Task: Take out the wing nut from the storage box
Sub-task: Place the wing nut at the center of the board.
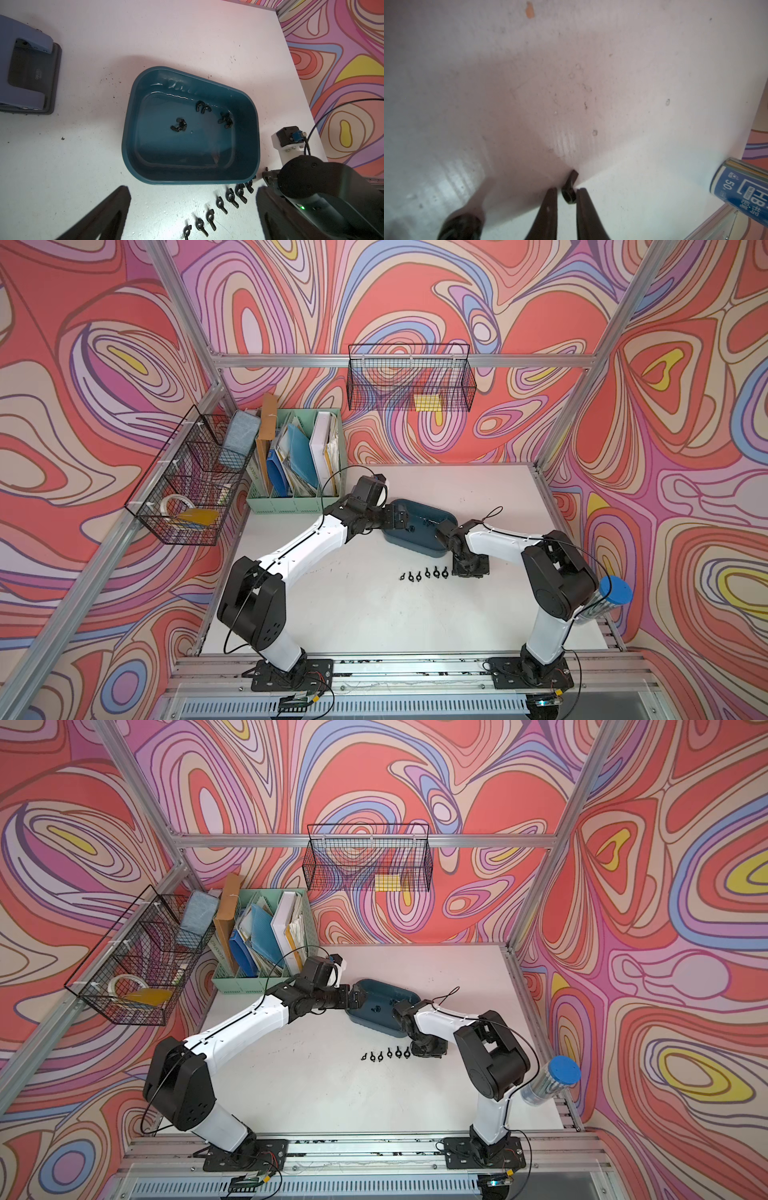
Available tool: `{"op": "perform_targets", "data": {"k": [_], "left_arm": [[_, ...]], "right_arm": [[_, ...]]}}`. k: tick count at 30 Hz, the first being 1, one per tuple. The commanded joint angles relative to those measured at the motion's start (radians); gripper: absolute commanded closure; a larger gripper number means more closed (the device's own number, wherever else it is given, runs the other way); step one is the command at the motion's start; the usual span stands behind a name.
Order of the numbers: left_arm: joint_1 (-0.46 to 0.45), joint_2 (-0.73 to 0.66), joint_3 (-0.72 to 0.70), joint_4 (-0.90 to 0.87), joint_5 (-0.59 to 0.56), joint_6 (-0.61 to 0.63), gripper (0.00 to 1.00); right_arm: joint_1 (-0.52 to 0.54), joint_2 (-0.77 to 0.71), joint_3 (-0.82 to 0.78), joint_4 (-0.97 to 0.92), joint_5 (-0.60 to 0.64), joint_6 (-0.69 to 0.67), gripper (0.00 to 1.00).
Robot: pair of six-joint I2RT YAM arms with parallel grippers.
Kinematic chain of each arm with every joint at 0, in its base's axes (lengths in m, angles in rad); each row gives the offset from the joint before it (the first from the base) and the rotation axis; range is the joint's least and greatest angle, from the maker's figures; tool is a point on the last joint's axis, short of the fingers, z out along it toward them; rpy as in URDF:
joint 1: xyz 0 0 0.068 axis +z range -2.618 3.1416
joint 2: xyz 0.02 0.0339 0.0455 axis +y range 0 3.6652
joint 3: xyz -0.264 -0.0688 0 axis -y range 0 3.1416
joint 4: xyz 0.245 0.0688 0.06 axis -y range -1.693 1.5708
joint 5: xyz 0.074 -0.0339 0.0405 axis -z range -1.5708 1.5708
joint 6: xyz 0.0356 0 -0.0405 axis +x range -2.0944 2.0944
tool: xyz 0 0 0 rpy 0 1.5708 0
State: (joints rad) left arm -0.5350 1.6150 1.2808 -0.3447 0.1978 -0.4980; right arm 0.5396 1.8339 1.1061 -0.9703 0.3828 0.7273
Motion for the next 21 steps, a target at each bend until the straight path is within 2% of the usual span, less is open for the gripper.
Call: {"op": "perform_targets", "data": {"k": [1,5,12,17,21], "left_arm": [[0.005,-0.038,-0.021,-0.004,-0.003,-0.002,0.01],[0.005,-0.040,-0.024,-0.002,-0.002,-0.004,0.01],[0.005,-0.043,-0.028,0.001,0.000,-0.008,0.01],[0.005,-0.045,-0.029,0.003,-0.001,-0.008,0.01],[0.005,-0.052,-0.034,0.001,-0.004,-0.009,0.01]], "right_arm": [[0.010,0.007,-0.032,0.055,-0.057,0.018,0.86],[0.009,0.007,-0.038,0.050,-0.045,0.018,0.93],[0.010,0.003,-0.031,0.017,0.011,0.013,1.00],[0.010,0.035,-0.005,-0.046,0.111,-0.012,1.00],[0.010,0.045,-0.010,-0.052,0.145,-0.038,1.00]]}}
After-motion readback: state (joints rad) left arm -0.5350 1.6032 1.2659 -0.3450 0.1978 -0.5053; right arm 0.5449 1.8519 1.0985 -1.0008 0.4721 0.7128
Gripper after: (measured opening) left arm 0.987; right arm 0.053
